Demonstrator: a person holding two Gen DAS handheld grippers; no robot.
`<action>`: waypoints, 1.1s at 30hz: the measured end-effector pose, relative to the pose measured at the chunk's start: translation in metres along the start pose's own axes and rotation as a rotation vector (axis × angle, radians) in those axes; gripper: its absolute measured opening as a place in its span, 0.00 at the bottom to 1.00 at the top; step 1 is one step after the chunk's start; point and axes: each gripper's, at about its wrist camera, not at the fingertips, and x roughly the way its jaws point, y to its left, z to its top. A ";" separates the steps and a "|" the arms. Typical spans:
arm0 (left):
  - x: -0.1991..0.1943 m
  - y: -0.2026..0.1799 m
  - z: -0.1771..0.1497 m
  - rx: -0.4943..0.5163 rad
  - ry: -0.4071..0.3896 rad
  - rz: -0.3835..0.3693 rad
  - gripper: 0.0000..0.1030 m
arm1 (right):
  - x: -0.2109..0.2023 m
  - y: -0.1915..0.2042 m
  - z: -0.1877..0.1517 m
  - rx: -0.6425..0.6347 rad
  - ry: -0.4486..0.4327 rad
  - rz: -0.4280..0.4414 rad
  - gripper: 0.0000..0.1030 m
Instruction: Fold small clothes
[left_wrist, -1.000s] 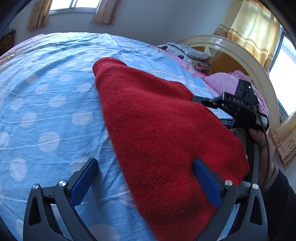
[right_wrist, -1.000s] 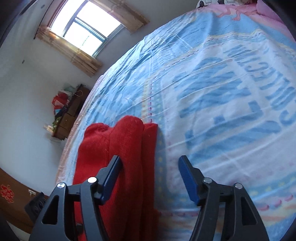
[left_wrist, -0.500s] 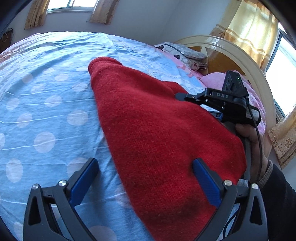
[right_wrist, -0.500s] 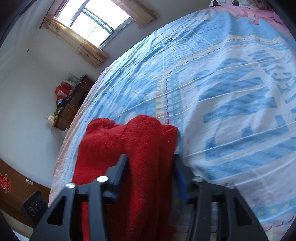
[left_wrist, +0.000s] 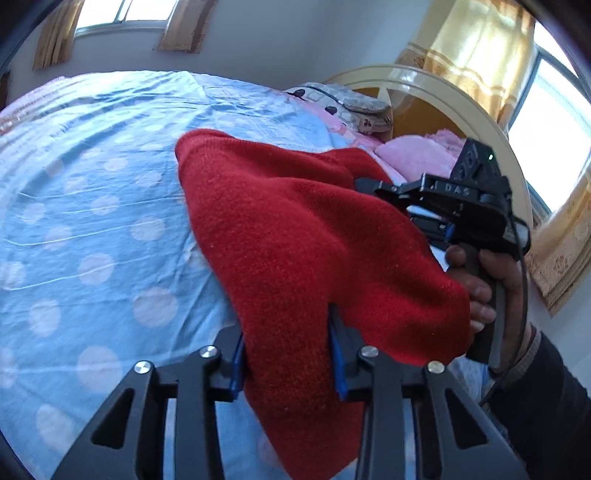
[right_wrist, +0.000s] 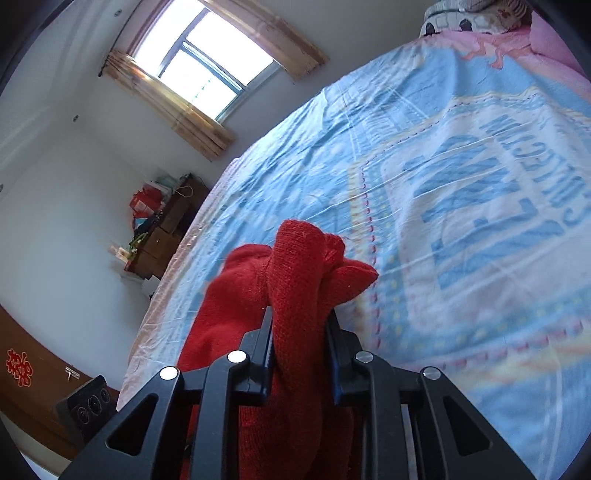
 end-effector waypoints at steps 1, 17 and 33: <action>-0.005 -0.004 -0.004 0.019 0.005 0.011 0.36 | -0.005 0.003 -0.004 -0.001 -0.006 0.005 0.23; -0.086 -0.001 -0.056 0.047 0.026 0.115 0.35 | -0.016 0.078 -0.083 -0.027 0.002 0.143 0.22; -0.167 0.036 -0.098 0.021 -0.049 0.244 0.35 | 0.028 0.171 -0.128 -0.108 0.073 0.276 0.22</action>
